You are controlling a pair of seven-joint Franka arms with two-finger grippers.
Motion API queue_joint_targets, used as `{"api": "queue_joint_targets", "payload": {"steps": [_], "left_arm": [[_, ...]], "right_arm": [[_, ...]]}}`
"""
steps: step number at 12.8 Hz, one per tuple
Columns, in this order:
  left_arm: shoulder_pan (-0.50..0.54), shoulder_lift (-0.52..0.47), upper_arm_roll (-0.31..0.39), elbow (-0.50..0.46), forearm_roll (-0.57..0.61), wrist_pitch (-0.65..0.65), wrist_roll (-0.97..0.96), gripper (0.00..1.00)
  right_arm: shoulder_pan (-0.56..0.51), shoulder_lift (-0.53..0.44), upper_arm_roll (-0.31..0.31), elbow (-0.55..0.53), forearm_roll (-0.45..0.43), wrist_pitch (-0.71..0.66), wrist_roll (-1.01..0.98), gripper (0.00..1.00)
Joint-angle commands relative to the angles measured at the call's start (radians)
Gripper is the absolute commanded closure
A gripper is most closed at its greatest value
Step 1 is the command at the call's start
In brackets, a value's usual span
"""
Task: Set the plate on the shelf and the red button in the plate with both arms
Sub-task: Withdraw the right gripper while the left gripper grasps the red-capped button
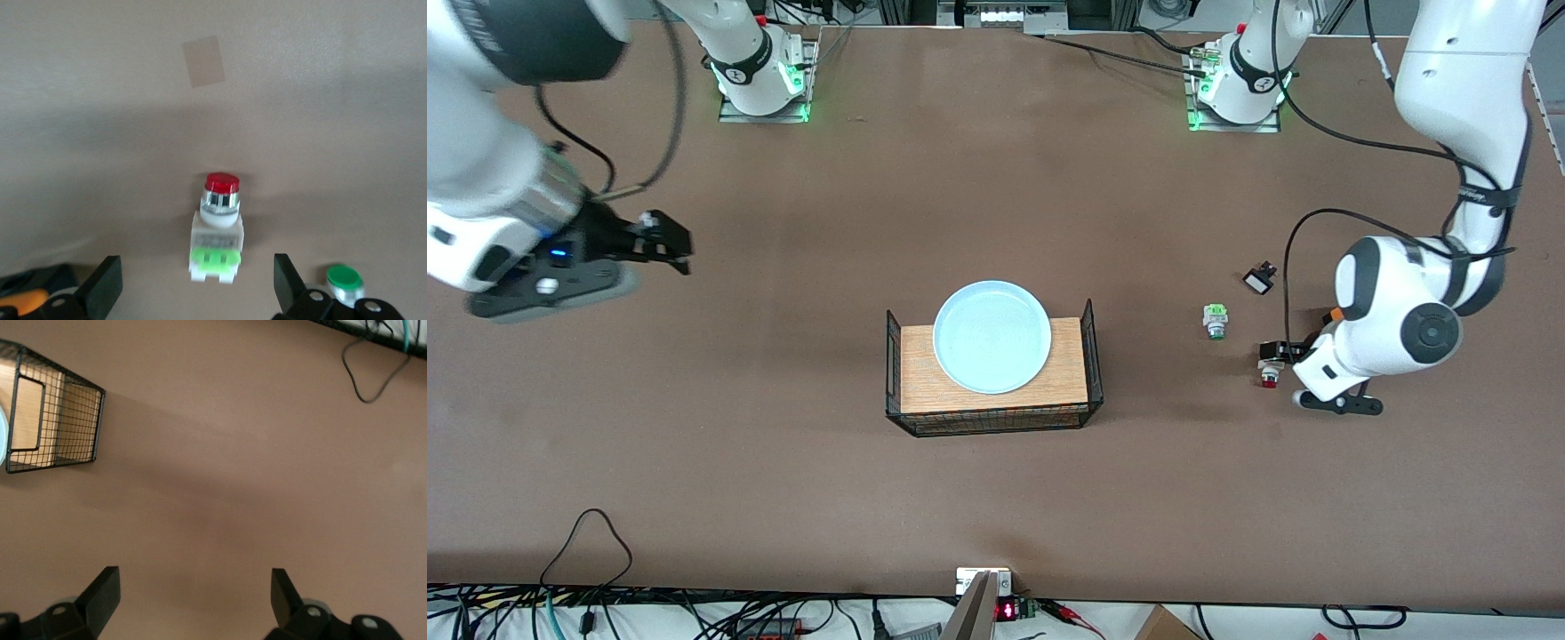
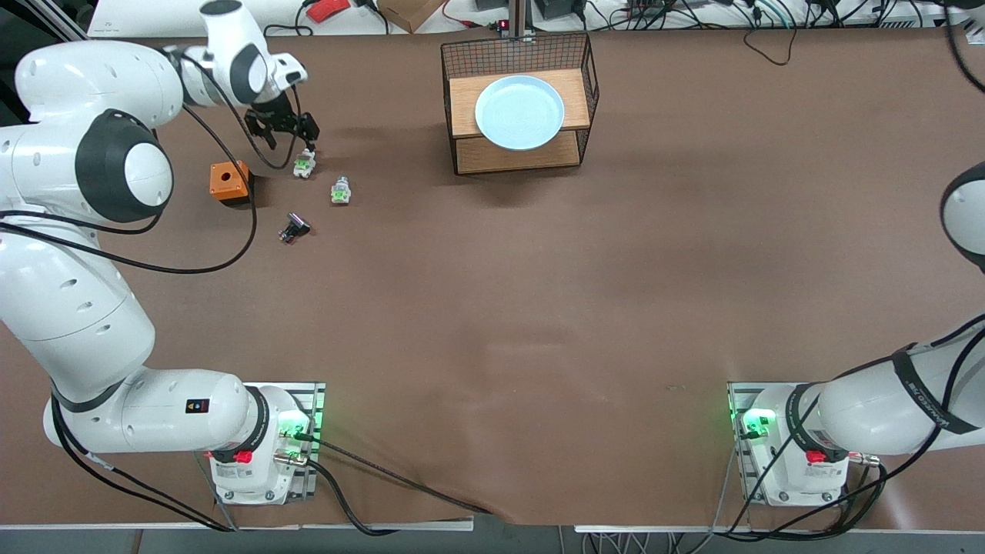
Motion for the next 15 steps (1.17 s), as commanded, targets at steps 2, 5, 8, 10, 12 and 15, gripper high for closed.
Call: {"api": "queue_joint_targets", "payload": {"steps": [2, 5, 8, 10, 12, 15], "left_arm": [[0.005, -0.001, -0.005, -0.078, 0.008, 0.129, 0.049, 0.0], [0.002, 0.025, -0.005, -0.077, 0.007, 0.13, 0.049, 0.18], [0.001, 0.035, -0.005, -0.061, 0.008, 0.126, 0.052, 0.63], [-0.001, 0.029, -0.005, -0.052, 0.008, 0.118, 0.056, 0.81], [0.005, 0.024, -0.005, -0.045, 0.008, 0.118, 0.056, 0.87], [-0.004, -0.052, -0.008, -0.015, 0.008, 0.0, 0.052, 0.89]], "right_arm": [[-0.086, -0.182, 0.018, -0.191, 0.038, 0.023, 0.111, 0.0], [-0.12, -0.334, 0.018, -0.418, 0.115, 0.17, 0.137, 0.0], [-0.124, -0.361, 0.01, -0.475, 0.111, 0.189, 0.119, 0.0], [-0.132, -0.348, 0.01, -0.466, 0.098, 0.18, 0.101, 0.0], [-0.134, -0.347, 0.01, -0.445, 0.081, 0.175, 0.09, 0.0], [-0.148, -0.339, 0.005, -0.44, 0.077, 0.137, 0.091, 0.0]]}}
